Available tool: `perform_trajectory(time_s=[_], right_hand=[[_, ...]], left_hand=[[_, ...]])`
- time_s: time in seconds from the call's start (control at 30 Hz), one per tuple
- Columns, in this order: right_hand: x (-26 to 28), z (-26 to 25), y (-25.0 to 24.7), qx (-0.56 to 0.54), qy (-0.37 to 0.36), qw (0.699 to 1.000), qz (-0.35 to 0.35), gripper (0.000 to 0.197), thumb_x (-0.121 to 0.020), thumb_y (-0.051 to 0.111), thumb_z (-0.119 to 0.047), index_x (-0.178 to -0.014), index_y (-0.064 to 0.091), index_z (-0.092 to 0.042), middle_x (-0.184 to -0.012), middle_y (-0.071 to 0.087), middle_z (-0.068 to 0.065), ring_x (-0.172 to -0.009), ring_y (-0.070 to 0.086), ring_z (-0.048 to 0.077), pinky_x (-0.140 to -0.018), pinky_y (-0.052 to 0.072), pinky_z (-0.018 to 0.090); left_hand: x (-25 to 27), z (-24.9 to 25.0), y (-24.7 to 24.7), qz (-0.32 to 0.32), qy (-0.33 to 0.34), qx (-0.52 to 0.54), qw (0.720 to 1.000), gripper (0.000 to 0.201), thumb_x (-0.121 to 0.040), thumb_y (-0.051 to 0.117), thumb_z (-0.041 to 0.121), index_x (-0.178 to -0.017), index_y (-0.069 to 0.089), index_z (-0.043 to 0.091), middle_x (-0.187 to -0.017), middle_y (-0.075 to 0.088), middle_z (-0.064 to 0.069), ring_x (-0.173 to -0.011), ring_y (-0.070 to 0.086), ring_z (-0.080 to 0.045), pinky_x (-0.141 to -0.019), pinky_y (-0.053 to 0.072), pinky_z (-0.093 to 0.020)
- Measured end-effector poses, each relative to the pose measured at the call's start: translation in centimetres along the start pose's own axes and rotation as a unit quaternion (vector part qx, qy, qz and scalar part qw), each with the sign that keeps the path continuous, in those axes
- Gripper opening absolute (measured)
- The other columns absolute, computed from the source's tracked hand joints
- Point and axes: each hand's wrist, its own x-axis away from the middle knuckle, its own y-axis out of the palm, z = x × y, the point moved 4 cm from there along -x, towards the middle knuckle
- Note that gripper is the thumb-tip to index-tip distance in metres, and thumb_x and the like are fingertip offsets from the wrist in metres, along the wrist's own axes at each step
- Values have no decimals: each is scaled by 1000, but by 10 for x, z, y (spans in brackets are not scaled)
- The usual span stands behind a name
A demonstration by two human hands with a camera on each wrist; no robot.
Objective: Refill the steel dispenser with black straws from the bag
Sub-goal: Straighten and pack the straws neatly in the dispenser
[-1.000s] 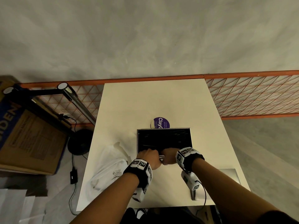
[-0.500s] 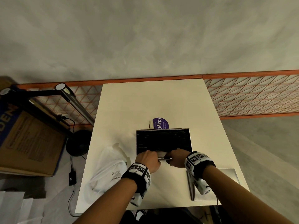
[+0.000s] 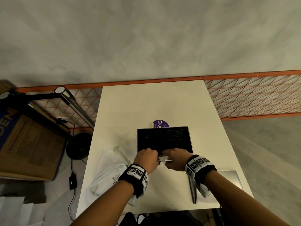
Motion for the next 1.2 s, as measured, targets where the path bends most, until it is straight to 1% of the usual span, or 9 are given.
perform_trajectory(time_s=[0.13,0.27,0.37,0.53,0.7,0.8,0.9,1.07,1.2], right_hand=[[-5,-2,-14,-156,-56,983,82,43,-79,50,-37,-118,64,-25,-110,69,-1,-101,64,21,-87,52,35],[-8,10,-28,-67,-49,961,264,52,-85,46,-49,-123,64,-19,-120,61,2,-110,57,24,-90,50,45],[-15,16,-24,15,12,982,186,78,-83,29,-70,-146,42,-27,-152,38,0,-141,33,23,-112,31,51],[-17,24,-12,24,49,995,79,106,-67,0,-91,-152,27,-33,-161,20,-2,-148,16,21,-118,17,50],[-13,28,-11,35,45,997,53,103,-70,22,-91,-153,25,-31,-160,21,-1,-148,18,23,-120,16,50],[-12,27,-4,46,42,997,53,84,-85,51,-67,-154,22,-30,-160,19,-1,-147,18,23,-119,19,49],[-8,23,-1,46,54,995,68,74,-89,55,-51,-152,24,-30,-157,25,-2,-144,26,23,-116,26,48],[2,13,2,80,60,989,110,60,-88,55,-50,-140,37,-27,-139,44,-2,-128,44,24,-103,37,46],[7,7,8,82,71,986,124,58,-84,60,-45,-133,41,-22,-133,46,1,-122,47,26,-98,41,43]], left_hand=[[0,-9,-5,51,28,106,993,21,-94,60,28,-108,61,13,-107,67,-8,-98,66,-31,-81,51,-38],[0,-17,-7,106,68,176,976,30,-85,73,29,-106,54,17,-111,53,1,-103,52,-18,-85,45,-30],[-4,-10,-9,114,109,94,983,38,-83,72,34,-112,52,19,-115,49,1,-107,48,-20,-87,47,-35],[-8,3,-9,29,102,36,994,27,-96,58,32,-116,56,14,-119,61,-7,-109,59,-28,-88,48,-40],[-13,-11,-4,-44,46,-7,998,30,-98,52,38,-110,65,13,-114,67,-11,-104,64,-35,-87,52,-43],[-16,-8,-6,-94,19,-22,995,38,-98,56,40,-118,64,8,-118,64,-17,-109,62,-38,-92,52,-44],[-18,1,-11,-109,13,-32,993,43,-96,61,40,-126,62,9,-123,61,-16,-113,61,-38,-94,52,-43],[-23,11,-25,51,72,-46,995,55,-83,67,61,-115,57,17,-114,62,-5,-107,59,-26,-79,49,-41],[-29,10,-17,115,123,-35,985,88,-70,72,66,-139,44,19,-138,43,-5,-131,42,-26,-109,38,-48]])
